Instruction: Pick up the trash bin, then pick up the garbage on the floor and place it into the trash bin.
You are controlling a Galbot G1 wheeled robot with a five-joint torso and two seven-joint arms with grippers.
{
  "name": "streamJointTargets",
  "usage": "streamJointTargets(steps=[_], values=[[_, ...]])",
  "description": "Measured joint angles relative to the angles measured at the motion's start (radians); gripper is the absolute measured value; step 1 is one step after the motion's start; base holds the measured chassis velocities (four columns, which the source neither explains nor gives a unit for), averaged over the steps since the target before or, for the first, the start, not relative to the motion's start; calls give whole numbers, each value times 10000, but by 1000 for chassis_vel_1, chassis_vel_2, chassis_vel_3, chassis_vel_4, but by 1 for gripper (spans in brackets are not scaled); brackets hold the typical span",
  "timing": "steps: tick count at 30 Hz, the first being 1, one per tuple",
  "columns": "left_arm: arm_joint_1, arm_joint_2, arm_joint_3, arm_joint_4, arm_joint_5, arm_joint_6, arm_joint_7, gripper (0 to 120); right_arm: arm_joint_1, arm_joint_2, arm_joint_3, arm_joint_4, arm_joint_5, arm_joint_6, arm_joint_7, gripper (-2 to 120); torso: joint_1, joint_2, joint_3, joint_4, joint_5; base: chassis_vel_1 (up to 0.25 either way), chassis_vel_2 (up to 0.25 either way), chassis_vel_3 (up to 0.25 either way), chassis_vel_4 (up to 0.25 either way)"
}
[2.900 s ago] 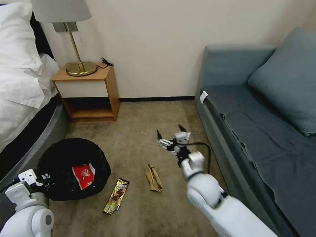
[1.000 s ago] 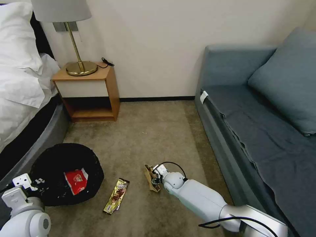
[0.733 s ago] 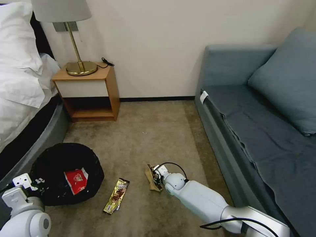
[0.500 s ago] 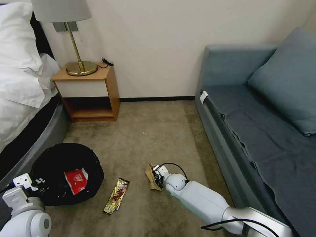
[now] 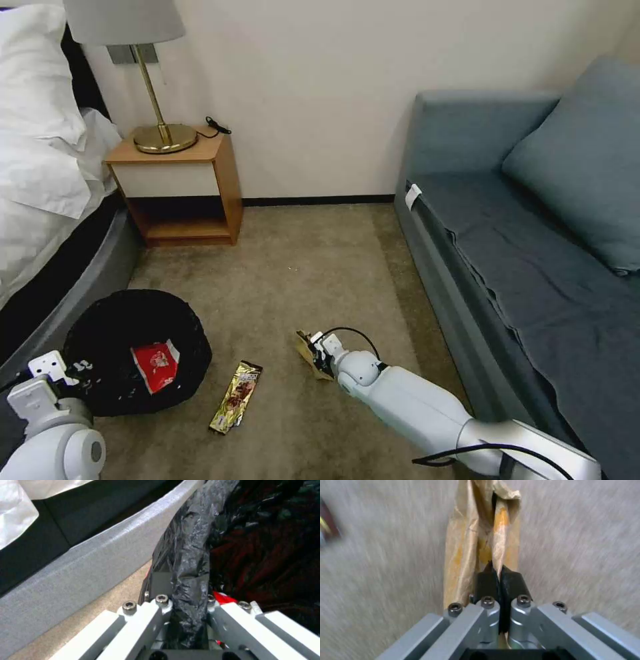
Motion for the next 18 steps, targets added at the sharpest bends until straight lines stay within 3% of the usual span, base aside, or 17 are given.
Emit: streamJointTargets(steps=[3, 6, 9, 12, 15, 18], values=[[-17, 0, 30, 0, -5, 0, 2, 3, 117, -207, 146, 766, 381, -81, 164, 0, 0, 0, 0, 0, 0, 0, 0, 0, 0], [-71, -17, 114, 0, -7, 32, 9, 3, 456, -501, 573, 2868, 1640, -493, 664, 0, 0, 1, -1, 2, 1, 0, 0, 0, 0], [-107, -29, 151, 20, -6, 45, 13, 3, 716, -509, 750, 4088, 2520, -799, 1094, 0, -1, 1, -1, 0, -1, 0, 0, 0, 0], [-121, -39, 172, 36, -4, 46, 22, 3, 1019, -337, 812, 5091, 3219, -999, 1513, 0, 0, 2, -2, 0, -2, 0, 0, 0, 0], [-140, -80, 186, 47, 0, 46, 38, 3, 1717, 288, 464, 6455, 4448, -1179, 2655, 0, 0, 3, -2, 3, -3, 0, 0, 0, 0], [-166, -108, 193, 48, 1, 47, 38, 3, 1995, 685, -26, 6709, 4758, -1060, 3139, 0, 0, 2, -1, 3, -3, 0, 0, 0, 0]])
